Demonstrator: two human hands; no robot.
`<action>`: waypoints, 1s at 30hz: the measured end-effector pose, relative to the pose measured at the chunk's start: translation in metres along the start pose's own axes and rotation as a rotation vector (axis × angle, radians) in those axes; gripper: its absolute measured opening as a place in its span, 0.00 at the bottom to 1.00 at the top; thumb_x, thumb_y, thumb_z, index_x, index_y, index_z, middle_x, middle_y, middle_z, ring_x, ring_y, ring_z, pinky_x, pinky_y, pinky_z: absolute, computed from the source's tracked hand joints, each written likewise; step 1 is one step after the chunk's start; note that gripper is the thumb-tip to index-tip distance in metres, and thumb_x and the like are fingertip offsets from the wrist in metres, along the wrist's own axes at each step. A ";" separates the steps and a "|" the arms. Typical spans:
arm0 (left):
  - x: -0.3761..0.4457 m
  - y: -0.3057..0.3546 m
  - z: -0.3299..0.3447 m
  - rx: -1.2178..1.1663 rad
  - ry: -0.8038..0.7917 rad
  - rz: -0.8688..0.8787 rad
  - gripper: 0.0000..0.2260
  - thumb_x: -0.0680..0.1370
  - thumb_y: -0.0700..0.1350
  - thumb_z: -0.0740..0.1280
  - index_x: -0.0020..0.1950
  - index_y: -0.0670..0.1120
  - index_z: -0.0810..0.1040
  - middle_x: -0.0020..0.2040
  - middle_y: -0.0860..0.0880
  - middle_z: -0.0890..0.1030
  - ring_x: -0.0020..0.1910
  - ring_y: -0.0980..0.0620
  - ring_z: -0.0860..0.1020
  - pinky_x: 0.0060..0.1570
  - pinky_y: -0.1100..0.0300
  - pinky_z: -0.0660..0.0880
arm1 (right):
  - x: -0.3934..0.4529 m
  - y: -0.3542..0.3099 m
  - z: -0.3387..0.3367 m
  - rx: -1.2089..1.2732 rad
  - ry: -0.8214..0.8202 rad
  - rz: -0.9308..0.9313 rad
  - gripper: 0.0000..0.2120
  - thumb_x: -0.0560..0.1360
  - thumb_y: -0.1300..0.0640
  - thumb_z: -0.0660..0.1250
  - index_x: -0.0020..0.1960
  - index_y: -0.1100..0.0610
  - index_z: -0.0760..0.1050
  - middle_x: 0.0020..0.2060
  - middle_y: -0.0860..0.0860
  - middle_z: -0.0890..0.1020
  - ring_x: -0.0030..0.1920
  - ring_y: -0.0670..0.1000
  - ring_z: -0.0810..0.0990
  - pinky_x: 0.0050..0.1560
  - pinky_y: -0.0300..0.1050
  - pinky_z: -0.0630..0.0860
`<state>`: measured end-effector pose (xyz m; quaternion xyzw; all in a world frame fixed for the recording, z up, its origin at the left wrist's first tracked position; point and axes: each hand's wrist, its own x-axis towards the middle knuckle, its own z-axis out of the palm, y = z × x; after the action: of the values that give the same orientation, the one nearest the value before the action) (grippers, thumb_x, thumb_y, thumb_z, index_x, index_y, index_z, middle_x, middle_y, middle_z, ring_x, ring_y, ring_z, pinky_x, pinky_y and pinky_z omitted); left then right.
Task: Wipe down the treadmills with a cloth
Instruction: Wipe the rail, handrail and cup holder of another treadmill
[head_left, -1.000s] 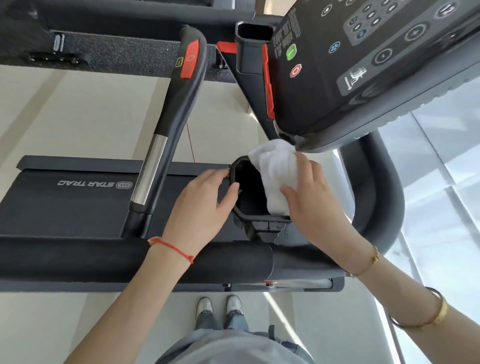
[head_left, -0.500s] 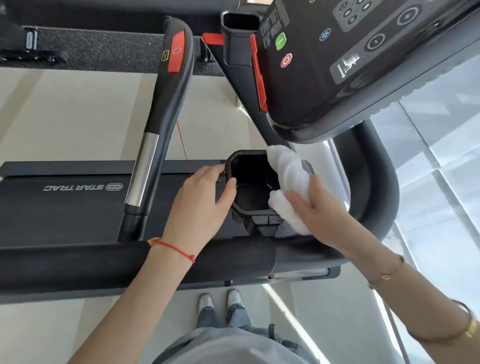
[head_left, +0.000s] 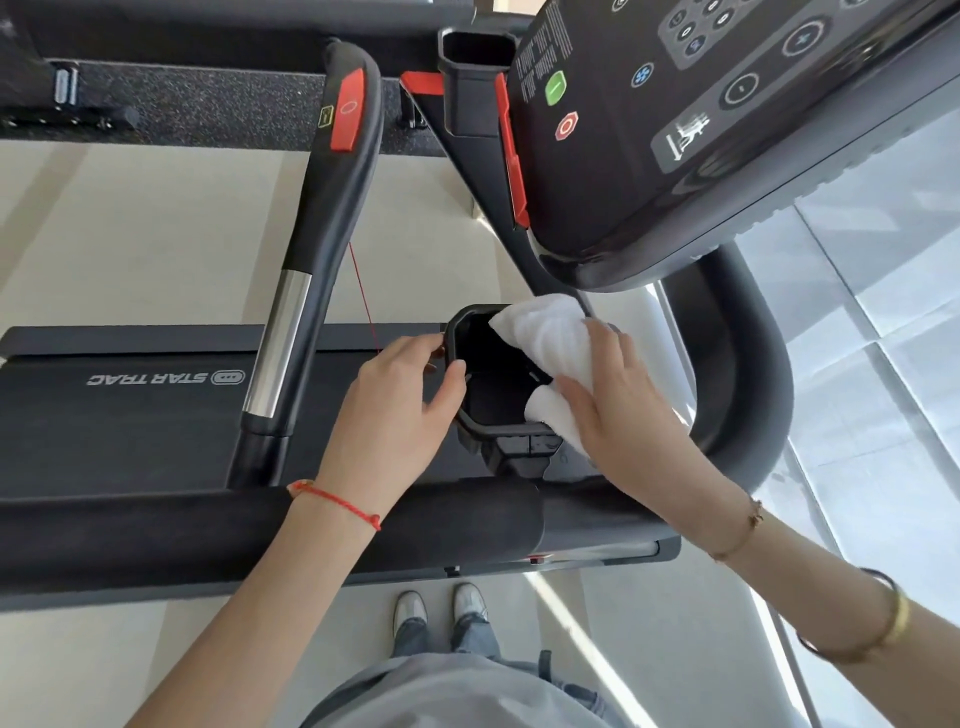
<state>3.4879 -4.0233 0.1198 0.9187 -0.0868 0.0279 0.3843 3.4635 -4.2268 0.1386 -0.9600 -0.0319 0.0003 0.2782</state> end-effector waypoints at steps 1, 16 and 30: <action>0.000 0.000 0.000 -0.005 -0.001 -0.002 0.18 0.79 0.51 0.61 0.66 0.46 0.77 0.54 0.50 0.80 0.52 0.52 0.78 0.55 0.52 0.77 | 0.005 -0.001 -0.002 -0.028 -0.011 -0.030 0.26 0.77 0.47 0.56 0.71 0.60 0.60 0.59 0.51 0.67 0.55 0.51 0.68 0.51 0.36 0.60; -0.002 0.001 0.000 0.030 0.020 0.017 0.19 0.79 0.52 0.61 0.66 0.47 0.77 0.54 0.51 0.81 0.50 0.53 0.79 0.54 0.53 0.78 | 0.055 -0.006 -0.008 -0.520 -0.113 -0.301 0.22 0.81 0.59 0.57 0.74 0.60 0.60 0.66 0.55 0.70 0.65 0.56 0.70 0.67 0.47 0.65; -0.002 0.001 -0.001 -0.016 0.016 0.004 0.16 0.80 0.51 0.62 0.66 0.49 0.77 0.53 0.54 0.80 0.51 0.54 0.79 0.53 0.53 0.78 | 0.060 -0.002 -0.011 -0.406 -0.103 -0.487 0.28 0.70 0.73 0.66 0.70 0.67 0.68 0.61 0.62 0.76 0.62 0.62 0.75 0.67 0.53 0.71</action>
<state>3.4856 -4.0228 0.1205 0.9151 -0.0856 0.0351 0.3924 3.5239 -4.2273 0.1504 -0.9587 -0.2744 -0.0240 0.0710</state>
